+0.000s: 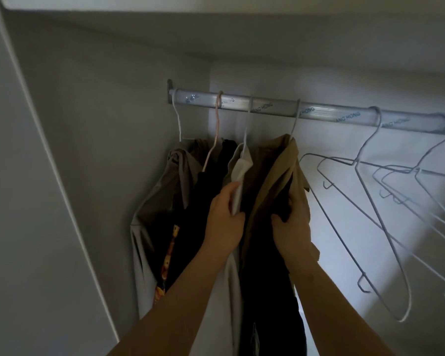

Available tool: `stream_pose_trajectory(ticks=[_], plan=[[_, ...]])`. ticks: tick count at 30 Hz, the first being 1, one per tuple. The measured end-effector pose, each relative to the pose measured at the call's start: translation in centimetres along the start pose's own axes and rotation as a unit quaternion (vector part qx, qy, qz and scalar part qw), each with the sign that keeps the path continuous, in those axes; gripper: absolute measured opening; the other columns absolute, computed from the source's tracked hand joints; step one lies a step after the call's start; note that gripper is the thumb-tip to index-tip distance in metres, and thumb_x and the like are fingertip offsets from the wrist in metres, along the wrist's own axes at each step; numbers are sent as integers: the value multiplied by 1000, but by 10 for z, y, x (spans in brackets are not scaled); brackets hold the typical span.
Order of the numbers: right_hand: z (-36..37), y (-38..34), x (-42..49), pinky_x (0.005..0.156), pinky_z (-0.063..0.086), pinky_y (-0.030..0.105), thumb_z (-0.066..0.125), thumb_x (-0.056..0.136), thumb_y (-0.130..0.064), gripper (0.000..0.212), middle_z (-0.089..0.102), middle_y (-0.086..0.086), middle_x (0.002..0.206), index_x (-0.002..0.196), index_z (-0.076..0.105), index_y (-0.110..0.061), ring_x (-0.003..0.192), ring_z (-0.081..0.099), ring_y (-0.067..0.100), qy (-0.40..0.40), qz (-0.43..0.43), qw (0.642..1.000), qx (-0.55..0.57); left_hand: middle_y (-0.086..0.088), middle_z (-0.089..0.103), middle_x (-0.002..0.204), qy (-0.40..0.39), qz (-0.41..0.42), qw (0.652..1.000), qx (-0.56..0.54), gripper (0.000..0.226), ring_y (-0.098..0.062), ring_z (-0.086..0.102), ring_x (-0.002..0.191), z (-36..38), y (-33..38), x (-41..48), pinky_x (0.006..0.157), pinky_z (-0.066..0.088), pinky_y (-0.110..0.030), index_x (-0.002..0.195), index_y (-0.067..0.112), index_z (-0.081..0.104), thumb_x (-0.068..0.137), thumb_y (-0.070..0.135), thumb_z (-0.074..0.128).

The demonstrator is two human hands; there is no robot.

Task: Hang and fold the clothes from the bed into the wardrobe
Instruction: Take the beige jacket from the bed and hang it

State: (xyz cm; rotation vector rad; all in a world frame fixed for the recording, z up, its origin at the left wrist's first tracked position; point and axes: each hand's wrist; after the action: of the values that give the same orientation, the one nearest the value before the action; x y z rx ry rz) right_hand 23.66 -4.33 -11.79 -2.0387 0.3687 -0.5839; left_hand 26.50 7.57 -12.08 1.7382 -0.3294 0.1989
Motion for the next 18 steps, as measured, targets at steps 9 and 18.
stream_pose_trajectory(ticks=[9, 18], plan=[[-5, 2, -55, 108, 29, 36, 42, 96, -10, 46, 39, -3, 145, 141, 36, -21, 130, 40, 20, 37, 13, 999, -17, 6, 52, 114, 15, 4, 1000, -21, 42, 3, 51, 91, -14, -11, -32, 70, 40, 2, 130, 25, 45, 93, 4, 48], [-14, -25, -82, 108, 32, 36, 41, 95, -9, 45, 48, 2, 139, 140, 41, -16, 126, 46, 23, -17, 12, 1000, -4, 9, 47, 114, -24, -24, 999, 1, 49, -6, 47, 103, -36, -13, -76, 85, 37, -14, 139, 25, 37, 96, 2, 40]])
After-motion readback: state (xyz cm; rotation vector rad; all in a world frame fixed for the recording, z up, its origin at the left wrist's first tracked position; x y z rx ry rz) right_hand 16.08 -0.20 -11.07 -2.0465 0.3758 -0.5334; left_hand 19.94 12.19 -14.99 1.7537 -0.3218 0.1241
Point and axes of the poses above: each hand's wrist, its own x-axis towards the middle knuckle, its own z-axis out of the palm, y = z × x
